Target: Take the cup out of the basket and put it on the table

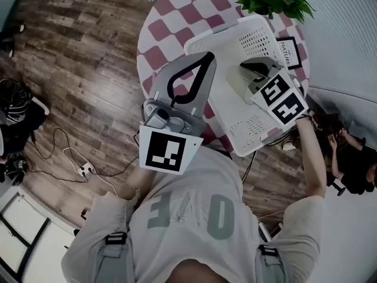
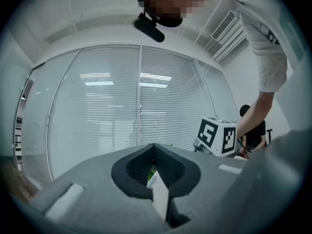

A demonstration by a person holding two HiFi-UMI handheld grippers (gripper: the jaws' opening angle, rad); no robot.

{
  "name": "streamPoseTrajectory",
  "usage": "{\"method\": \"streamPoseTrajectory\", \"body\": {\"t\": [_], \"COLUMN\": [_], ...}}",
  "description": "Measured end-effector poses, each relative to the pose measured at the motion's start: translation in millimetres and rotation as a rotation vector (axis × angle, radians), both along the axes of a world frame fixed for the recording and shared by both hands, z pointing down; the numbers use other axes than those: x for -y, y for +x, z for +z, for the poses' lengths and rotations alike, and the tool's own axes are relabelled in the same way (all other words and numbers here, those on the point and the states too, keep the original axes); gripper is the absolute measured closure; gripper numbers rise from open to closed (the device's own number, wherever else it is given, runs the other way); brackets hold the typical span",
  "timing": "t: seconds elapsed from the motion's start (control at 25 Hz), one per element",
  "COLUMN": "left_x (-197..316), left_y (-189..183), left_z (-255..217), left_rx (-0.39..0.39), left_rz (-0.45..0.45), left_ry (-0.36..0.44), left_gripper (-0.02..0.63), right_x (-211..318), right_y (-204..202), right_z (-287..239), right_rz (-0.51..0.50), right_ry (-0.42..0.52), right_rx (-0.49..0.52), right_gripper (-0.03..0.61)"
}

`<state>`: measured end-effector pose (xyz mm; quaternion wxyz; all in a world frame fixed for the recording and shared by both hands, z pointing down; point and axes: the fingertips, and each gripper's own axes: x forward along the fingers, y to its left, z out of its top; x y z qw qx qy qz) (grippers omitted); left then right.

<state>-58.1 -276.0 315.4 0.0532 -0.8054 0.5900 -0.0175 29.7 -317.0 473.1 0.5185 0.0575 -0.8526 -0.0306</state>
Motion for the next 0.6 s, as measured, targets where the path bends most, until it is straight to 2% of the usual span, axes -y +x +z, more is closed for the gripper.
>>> {"method": "streamPoseTrajectory", "body": {"t": [0.2,0.48,0.6], "left_x": [3.2,4.9,5.6], "left_y": [22.1,60.6,75.9], "left_z": [-26.4,-55.5,-66.4], "left_rx": [0.032,0.044,0.013], "left_rz": [0.065,0.180,0.234], "left_ry": [0.040,0.099,0.114], "left_gripper": [0.609,0.609,0.609], "right_x": [-8.8,-14.0,-24.9], "right_y": [14.6,49.3,64.5], "right_z": [-55.9,-146.8,-182.5], "right_rz": [0.164,0.453,0.535], "right_ry": [0.034,0.178,0.248], "right_rx": [0.154,0.501,0.624], "right_gripper": [0.553,0.554,0.554]}}
